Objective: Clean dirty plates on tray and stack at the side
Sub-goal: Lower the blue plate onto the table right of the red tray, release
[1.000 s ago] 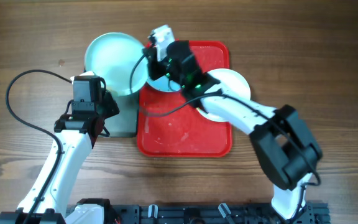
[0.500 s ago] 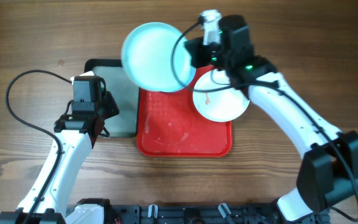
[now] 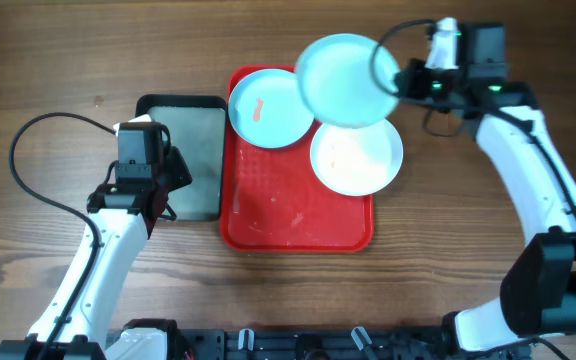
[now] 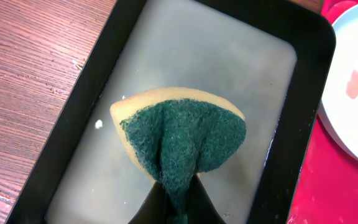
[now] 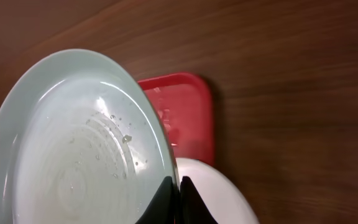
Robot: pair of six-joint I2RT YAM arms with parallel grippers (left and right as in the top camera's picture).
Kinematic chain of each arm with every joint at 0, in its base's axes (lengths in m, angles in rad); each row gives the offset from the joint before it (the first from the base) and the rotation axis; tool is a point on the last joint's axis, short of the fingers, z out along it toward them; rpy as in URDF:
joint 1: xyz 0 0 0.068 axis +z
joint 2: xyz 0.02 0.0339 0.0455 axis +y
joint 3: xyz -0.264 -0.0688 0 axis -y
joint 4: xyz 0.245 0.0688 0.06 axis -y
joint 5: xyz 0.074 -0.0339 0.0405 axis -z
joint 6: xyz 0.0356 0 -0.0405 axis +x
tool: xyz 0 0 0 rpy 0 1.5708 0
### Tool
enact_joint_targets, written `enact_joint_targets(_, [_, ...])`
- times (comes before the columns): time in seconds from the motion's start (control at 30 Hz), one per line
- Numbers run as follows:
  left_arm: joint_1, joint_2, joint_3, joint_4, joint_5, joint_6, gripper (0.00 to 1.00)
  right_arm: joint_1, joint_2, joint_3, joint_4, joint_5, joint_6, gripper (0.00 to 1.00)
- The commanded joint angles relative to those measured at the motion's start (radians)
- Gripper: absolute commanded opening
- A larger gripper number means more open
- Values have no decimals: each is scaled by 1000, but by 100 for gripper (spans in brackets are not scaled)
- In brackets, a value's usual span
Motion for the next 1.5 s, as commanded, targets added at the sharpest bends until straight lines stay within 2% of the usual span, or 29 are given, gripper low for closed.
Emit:
enact_joint_targets(0.0, [5, 6, 10, 3, 6, -5, 4, -105, -27, 14, -39, 44, 4, 4])
enact_joint_targets(0.3, [5, 6, 9, 3, 6, -5, 4, -261, -21, 6, -139, 385, 7, 4])
enact_joint_targets(0.5, [5, 6, 9, 3, 6, -5, 4, -280, 16, 6, -147, 460, 7, 4])
enact_joint_targets(0.73, [5, 6, 9, 3, 6, -5, 4, -280, 130, 6, -193, 464, 2, 4])
enact_joint_targets(1.0, [5, 6, 9, 3, 6, -5, 4, -278, 227, 6, -193, 412, -148, 4])
enact_joint_targets(1.37, [5, 6, 9, 3, 6, -5, 4, -265, 243, 6, -182, 347, -211, 4])
enact_joint_targets(1.47, [5, 6, 9, 3, 6, -5, 4, -265, 243, 6, -182, 270, -281, 4])
